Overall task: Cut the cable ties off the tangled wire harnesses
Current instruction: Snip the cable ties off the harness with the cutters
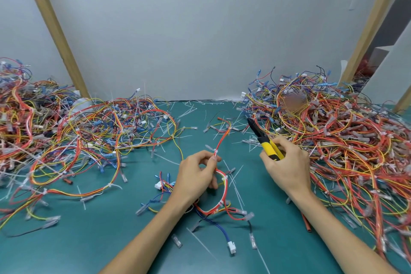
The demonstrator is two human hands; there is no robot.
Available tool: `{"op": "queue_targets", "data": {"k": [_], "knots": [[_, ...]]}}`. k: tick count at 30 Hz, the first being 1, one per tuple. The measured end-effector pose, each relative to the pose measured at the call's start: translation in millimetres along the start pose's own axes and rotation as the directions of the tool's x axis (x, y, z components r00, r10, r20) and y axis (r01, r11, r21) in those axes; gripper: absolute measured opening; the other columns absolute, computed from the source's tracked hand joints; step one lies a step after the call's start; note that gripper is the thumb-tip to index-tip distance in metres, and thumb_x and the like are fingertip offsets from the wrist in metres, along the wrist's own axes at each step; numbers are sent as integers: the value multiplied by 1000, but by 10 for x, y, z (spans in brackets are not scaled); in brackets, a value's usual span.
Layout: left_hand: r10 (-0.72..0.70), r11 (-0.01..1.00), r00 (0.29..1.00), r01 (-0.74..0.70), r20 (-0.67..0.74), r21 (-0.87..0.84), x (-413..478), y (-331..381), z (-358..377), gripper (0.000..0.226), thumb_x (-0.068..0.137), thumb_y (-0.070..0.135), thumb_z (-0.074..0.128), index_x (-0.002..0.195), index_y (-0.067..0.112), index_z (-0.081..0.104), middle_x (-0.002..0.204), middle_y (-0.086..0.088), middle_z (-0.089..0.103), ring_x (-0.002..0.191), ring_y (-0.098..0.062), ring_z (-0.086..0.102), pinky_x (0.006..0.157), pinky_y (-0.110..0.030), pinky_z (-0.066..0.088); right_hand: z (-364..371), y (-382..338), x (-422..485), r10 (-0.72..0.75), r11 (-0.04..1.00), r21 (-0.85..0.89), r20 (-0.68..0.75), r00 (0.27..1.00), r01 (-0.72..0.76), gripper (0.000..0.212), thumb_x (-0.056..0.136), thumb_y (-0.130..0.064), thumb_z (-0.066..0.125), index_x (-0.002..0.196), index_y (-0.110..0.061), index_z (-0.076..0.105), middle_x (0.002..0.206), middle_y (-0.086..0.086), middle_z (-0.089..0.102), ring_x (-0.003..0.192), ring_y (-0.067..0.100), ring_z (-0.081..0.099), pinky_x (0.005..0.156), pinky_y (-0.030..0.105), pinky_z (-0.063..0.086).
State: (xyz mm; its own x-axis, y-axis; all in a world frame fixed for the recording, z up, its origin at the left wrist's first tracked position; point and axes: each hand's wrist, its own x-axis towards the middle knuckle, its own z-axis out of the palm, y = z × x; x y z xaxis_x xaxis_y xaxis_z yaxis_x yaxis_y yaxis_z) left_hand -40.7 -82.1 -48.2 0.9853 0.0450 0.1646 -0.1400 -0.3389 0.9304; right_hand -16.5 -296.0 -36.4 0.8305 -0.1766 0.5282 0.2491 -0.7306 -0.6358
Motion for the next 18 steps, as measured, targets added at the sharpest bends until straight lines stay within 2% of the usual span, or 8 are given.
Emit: {"op": "queue_targets", "data": {"k": [2, 5, 8, 11, 14, 18], "knots": [[-13, 999, 999, 12, -39, -30, 3, -6, 7, 3, 93, 20, 57, 92, 22, 55, 58, 2, 64, 46, -18, 64, 57, -25, 48, -3, 9, 6, 13, 1000, 24, 23, 1000, -14, 27, 74, -19, 76, 66, -22, 51, 50, -4, 48, 49, 15, 47, 48, 27, 33], [-22, 999, 996, 19, -81, -39, 7, -3, 10, 17, 91, 15, 58, 95, 25, 45, 82, 0, 63, 51, -19, 65, 56, -28, 52, 3, -1, 10, 19, 1000, 12, 44, 999, -19, 28, 74, -19, 76, 68, -20, 49, 50, -3, 46, 49, 18, 45, 47, 28, 34], [42, 997, 995, -36, -94, 69, -3, -10, 16, 25, 89, 13, 57, 96, 34, 45, 101, 10, 56, 60, -16, 64, 70, -38, 53, 16, 10, 11, 11, 998, -59, 78, 997, -7, 29, 74, -22, 76, 71, -22, 47, 51, -5, 48, 50, 19, 47, 47, 27, 34], [72, 992, 996, -65, -59, 110, -16, 4, 15, 41, 88, 7, 51, 111, 41, 47, 117, 12, 49, 65, -6, 63, 75, -27, 47, 38, 6, -23, -50, 972, -213, 236, 971, 102, 24, 71, -32, 73, 80, -27, 52, 59, -10, 53, 58, 16, 53, 51, 26, 33], [41, 993, 999, -41, 0, 110, -5, 16, 0, 52, 88, 2, 47, 129, 35, 48, 123, 11, 53, 71, -4, 68, 74, -24, 47, 94, -23, -74, -114, 929, -282, 400, 909, 241, 25, 69, -46, 63, 88, -32, 56, 73, -13, 60, 72, 14, 58, 59, 27, 40], [1, 997, 1000, -3, 25, 83, 7, 20, -9, 52, 90, 0, 46, 134, 29, 50, 116, 14, 62, 64, -5, 65, 59, -15, 45, 110, -10, -63, -143, 918, -268, 465, 874, 293, 27, 73, -50, 57, 93, -32, 53, 82, -12, 60, 80, 12, 59, 64, 29, 47]]}}
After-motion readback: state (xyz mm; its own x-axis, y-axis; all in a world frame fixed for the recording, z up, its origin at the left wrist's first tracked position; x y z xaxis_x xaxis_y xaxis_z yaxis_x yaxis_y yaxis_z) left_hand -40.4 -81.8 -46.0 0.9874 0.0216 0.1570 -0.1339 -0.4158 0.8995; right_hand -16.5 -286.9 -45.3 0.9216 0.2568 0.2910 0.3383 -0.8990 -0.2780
